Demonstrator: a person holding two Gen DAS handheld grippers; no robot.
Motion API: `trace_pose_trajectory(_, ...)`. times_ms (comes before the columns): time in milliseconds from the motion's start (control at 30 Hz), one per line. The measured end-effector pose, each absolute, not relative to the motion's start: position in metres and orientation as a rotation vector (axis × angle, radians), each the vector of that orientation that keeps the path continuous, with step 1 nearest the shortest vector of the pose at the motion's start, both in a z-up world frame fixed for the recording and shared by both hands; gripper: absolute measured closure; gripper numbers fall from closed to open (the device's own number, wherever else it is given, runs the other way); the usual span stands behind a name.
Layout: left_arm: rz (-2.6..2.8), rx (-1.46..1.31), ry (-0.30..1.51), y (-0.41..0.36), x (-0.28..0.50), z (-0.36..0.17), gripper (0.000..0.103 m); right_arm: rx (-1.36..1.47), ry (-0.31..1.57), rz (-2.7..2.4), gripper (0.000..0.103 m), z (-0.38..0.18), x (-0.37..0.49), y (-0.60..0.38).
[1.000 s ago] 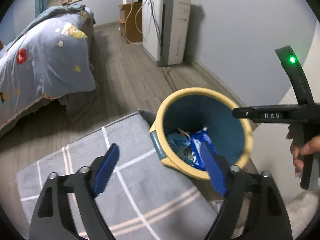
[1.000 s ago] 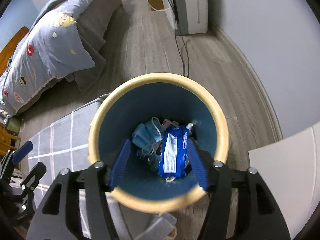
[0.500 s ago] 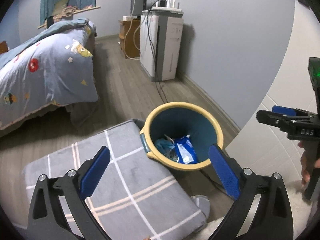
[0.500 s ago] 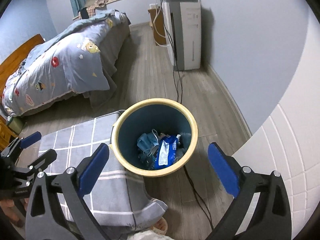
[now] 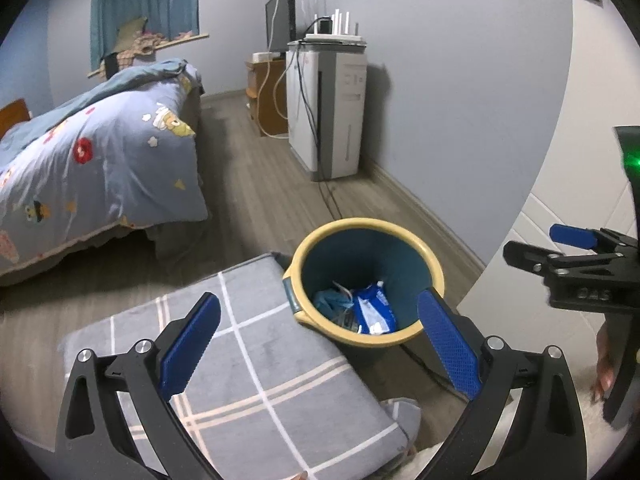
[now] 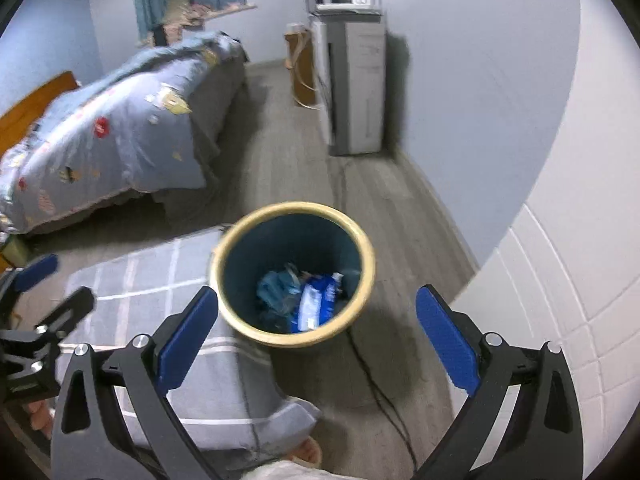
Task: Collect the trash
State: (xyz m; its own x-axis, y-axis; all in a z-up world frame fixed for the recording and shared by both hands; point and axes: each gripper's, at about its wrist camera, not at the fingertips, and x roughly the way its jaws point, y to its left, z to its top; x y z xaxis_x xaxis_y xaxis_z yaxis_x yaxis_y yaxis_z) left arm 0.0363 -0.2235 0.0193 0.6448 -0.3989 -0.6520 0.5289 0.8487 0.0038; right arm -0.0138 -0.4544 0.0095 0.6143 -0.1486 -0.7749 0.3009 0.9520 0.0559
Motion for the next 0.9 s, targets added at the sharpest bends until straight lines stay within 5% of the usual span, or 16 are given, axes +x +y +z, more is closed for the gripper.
trace_pose_trajectory(900, -0.513, 0.181, 0.714, -0.216, 0.049, 0.018, 0.005, 0.163, 0.844, -0.275, 0.006, 0.014, -0.015, -0.455)
